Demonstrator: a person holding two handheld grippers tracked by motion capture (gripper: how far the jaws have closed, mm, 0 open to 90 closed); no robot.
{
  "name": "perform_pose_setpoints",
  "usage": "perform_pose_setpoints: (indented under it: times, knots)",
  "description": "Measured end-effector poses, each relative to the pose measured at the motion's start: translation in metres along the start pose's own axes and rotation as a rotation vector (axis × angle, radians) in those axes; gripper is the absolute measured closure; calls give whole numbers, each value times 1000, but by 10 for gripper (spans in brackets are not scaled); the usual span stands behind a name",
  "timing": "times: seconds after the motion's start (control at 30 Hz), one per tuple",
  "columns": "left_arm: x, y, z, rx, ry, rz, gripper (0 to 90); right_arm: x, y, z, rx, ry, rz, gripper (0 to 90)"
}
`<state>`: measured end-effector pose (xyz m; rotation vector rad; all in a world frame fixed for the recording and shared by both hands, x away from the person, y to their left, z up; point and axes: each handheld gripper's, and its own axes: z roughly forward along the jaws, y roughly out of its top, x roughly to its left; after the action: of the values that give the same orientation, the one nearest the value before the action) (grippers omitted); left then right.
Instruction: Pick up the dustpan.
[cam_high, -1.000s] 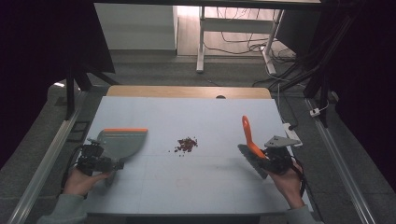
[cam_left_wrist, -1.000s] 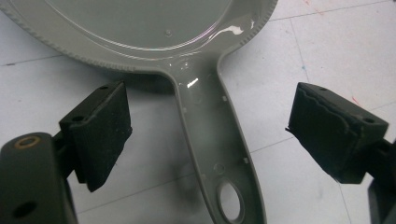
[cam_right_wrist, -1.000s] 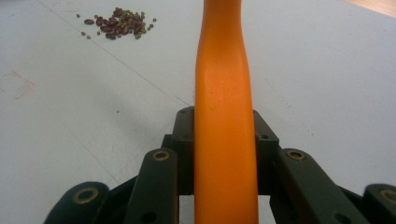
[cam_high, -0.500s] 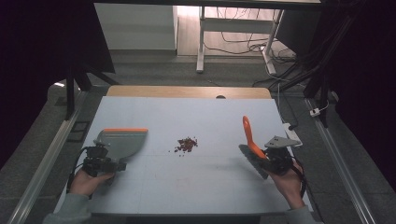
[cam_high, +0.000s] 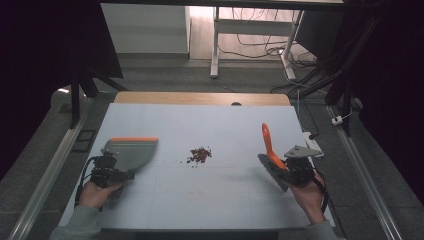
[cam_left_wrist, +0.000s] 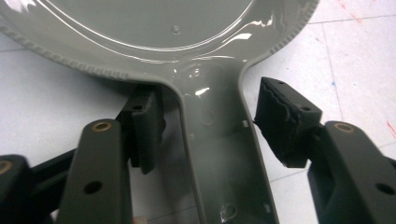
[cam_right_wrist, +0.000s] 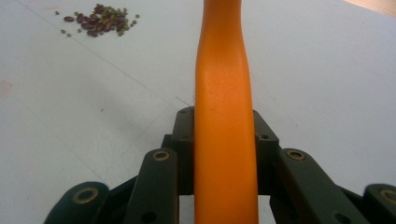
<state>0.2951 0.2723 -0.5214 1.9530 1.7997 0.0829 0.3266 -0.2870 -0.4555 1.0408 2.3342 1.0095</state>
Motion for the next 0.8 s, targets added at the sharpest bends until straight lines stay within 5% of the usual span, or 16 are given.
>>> perform_pose_setpoints:
  times: [0.8]
  knots:
    - [7,0,-1,-43,-16,-51,612,-3,-2,-1,-7,-15,33,706]
